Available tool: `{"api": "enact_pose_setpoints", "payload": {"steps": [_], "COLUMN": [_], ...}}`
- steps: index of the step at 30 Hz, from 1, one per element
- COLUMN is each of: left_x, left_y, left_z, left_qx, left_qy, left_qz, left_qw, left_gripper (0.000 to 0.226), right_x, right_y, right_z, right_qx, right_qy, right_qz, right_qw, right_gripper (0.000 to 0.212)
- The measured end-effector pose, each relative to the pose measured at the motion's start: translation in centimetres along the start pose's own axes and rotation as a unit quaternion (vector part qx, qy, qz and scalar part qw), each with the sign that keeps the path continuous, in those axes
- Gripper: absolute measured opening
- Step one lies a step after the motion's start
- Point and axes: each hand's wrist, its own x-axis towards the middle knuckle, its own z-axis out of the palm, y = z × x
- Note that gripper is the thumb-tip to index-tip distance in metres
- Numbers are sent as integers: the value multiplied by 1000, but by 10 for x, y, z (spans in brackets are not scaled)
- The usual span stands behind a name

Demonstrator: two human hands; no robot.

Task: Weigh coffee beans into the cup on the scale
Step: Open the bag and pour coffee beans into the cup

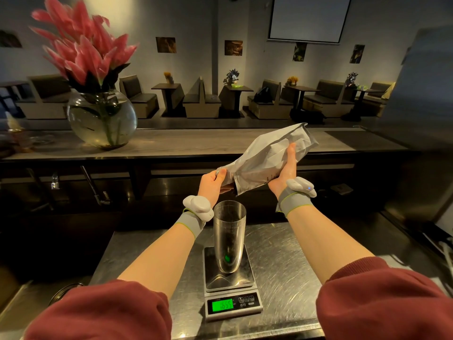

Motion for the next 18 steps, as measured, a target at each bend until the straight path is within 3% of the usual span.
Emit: {"api": "enact_pose_setpoints", "payload": {"steps": [18], "left_x": [-1], "left_y": [1], "left_z": [2], "left_qx": [-16], "left_qy": [-7], "left_qz": [13], "left_qw": [1000], "left_gripper": [34], "right_x": [0], "right_y": [-1], "right_z": [-1], "right_qx": [2], "right_qy": [2], "right_qz": [-11], "right_qw": [1000], "right_gripper": [86]}}
